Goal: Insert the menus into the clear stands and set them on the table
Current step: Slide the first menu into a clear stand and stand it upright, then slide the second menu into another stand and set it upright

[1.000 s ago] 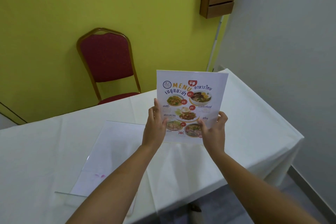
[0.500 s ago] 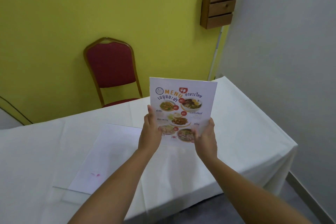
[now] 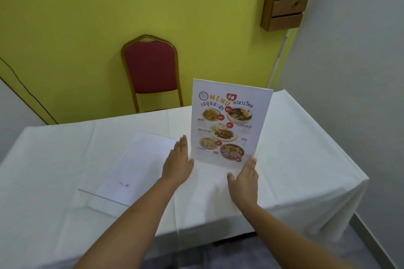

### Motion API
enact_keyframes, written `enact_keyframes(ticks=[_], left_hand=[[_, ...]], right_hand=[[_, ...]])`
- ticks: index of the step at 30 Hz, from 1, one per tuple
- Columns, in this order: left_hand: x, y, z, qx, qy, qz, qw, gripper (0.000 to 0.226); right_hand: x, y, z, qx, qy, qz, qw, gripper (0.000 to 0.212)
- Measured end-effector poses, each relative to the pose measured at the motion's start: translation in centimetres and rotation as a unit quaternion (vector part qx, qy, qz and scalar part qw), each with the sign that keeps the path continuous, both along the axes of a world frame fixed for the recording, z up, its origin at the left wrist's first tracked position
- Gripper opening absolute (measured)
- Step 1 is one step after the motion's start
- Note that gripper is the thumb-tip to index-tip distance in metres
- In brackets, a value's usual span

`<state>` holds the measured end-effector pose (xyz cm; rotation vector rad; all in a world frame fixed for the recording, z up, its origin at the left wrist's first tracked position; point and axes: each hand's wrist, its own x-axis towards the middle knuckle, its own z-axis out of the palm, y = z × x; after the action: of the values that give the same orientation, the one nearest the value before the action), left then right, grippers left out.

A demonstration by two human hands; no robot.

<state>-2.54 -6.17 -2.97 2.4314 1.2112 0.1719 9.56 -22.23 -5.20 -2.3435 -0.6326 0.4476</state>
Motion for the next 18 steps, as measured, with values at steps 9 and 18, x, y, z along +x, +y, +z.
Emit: enact_keyframes(ticks=[9, 18], left_hand=[[-8.0, 4.9, -0.8, -0.012, 0.083, 0.140, 0.987, 0.097], [-13.5, 9.6, -2.3, -0.064, 0.105, 0.182, 0.976, 0.105]], right_hand=[[-8.0, 6.1, -0.2, -0.059, 0.041, 0.004, 0.997, 0.085], [-15.2, 11.3, -3.9, -0.151, -0.094, 0.296, 0.939, 0.084]])
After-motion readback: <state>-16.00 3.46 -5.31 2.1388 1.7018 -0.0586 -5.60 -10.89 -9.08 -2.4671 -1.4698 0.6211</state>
